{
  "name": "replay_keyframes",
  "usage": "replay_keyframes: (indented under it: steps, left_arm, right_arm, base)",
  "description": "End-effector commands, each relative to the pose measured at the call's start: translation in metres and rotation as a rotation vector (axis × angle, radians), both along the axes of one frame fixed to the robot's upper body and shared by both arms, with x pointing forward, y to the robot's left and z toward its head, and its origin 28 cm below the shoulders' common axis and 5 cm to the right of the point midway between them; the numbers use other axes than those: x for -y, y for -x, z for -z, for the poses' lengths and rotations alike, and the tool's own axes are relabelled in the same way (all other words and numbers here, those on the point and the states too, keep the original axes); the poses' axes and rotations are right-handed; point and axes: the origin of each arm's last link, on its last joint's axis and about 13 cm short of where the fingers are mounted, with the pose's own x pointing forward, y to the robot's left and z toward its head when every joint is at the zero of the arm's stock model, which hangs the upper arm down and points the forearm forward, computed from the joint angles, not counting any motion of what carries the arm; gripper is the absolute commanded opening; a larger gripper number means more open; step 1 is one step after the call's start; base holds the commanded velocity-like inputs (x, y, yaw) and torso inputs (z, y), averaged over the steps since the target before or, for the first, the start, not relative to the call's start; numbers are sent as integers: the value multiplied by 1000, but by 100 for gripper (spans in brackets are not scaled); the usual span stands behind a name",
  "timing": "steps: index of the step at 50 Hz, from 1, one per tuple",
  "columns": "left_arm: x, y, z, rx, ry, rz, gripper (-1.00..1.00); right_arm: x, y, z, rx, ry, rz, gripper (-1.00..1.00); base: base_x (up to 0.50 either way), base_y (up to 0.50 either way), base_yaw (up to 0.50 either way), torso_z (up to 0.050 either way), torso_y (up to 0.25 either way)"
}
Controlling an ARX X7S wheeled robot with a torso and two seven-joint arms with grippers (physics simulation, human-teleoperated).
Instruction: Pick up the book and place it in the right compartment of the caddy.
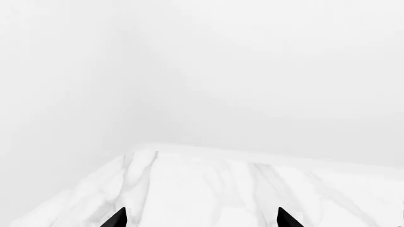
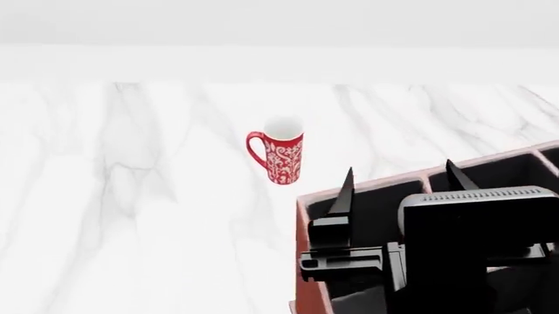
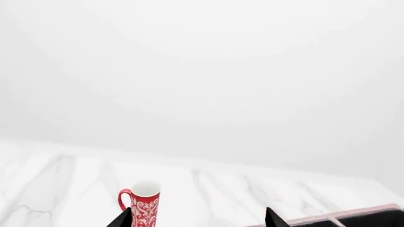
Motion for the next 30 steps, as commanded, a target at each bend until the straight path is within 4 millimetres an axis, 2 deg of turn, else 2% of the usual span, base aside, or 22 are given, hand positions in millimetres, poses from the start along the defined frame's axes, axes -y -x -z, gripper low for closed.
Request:
replay_keyframes:
  steps: [1,3,5,10,18,19,21,30]
  left_arm:
    - [-70,57,-21,90,11,-390,100]
    - [-78,67,-23,103,24,-443,100]
    - [-94,88,-23,119,32,-545,100]
    - [-116,127,-23,143,36,-702,100]
    - [-135,175,-19,167,46,-870,100]
    - [-136,178,-19,169,49,-880,100]
    - [-139,182,-17,173,57,-897,100]
    - [-138,178,-14,165,59,-892,100]
  right_arm:
    - [1,0,-10,11,7,8,100]
    - [1,0,-12,13,9,7,100]
    - [1,1,-15,17,13,7,100]
    - [1,3,-18,18,14,7,100]
    - [1,4,-21,20,18,13,100]
    - [2,3,-22,12,-3,56,100]
    - [3,3,-24,2,-19,30,100]
    - [3,5,-23,1,-3,33,100]
  base:
    - [500,0,0,0,0]
    - [500,0,0,0,5]
    - [500,0,0,0,0]
    - [500,0,0,0,2]
    - [500,0,0,0,1]
    - [500,0,0,0,0]
    - [0,0,0,0,6]
    - [0,0,0,0,0]
